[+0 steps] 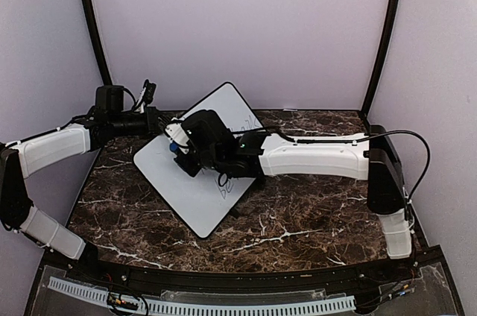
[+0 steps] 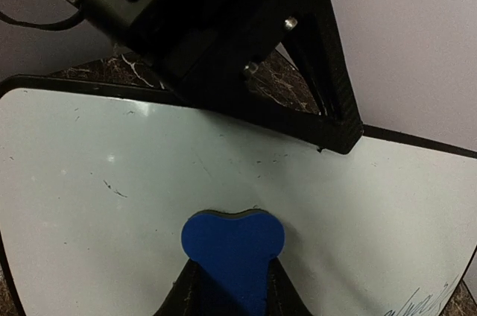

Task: Erase the whiteboard
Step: Erase the whiteboard at the center of the board.

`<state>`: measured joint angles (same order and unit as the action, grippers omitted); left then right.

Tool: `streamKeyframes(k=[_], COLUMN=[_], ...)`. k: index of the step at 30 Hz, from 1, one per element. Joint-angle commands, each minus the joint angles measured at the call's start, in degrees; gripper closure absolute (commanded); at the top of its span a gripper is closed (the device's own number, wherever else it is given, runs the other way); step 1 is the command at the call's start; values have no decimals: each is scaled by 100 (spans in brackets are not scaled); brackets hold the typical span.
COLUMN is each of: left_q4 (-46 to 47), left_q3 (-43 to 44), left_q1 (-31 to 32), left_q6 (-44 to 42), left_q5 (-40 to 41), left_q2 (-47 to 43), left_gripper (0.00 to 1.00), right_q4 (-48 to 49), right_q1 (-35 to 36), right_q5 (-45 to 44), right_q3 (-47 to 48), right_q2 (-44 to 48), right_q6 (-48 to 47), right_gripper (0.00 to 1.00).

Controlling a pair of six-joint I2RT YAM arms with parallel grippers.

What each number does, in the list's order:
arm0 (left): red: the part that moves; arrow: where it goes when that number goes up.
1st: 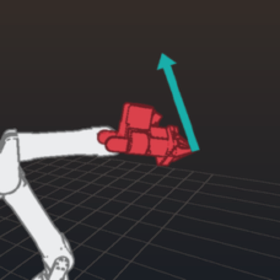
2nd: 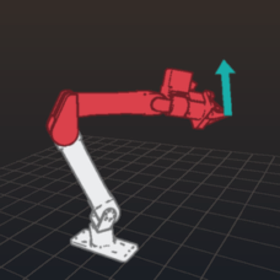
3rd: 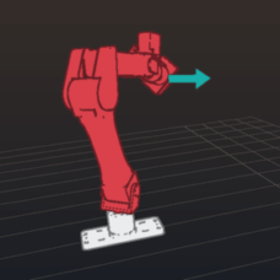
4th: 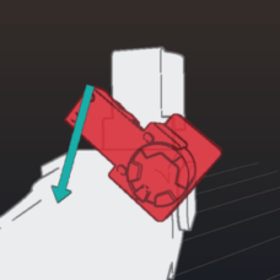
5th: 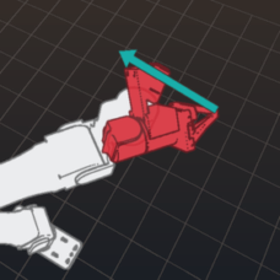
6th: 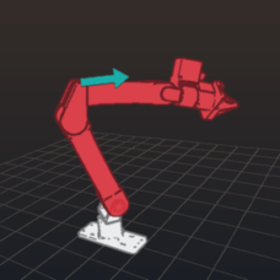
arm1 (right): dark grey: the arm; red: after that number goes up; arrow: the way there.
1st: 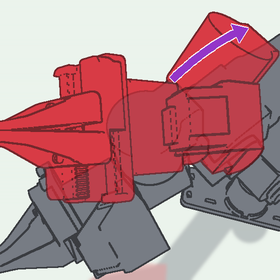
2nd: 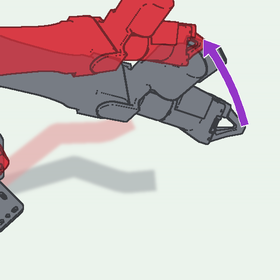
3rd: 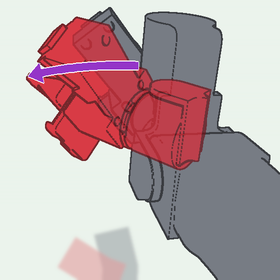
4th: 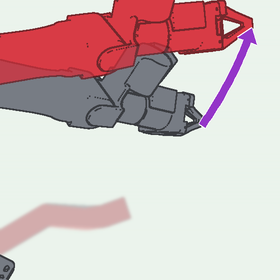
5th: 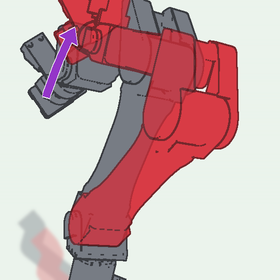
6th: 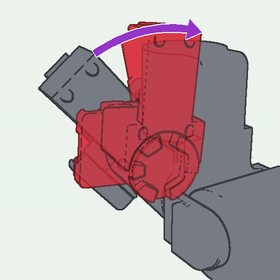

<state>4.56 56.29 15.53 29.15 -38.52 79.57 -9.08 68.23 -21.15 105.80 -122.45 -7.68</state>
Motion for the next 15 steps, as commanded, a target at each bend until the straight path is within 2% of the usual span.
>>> streamKeyframes(k=[1,5,11,15], left_q4=[355,361,375,380], left_q3=[44,46,48,48], left_q1=[61,58,62,59], left_q6=[-14,-6,8,14], left_q5=[-214,-230,-244,-242], left_q2=[-295,-286,-261,-258], left_gripper=[100,100,100,100], right_q4=[-226,-174,102,190], right_q1=[-134,-122,-106,-74], right_q5=[31,208,371,453], right_q3=[128,-612,-2345,-2857], right_q2=[-356,-21,811,1084], right_q6=[-127,24,495,701], right_gripper=[79,79,79,79])
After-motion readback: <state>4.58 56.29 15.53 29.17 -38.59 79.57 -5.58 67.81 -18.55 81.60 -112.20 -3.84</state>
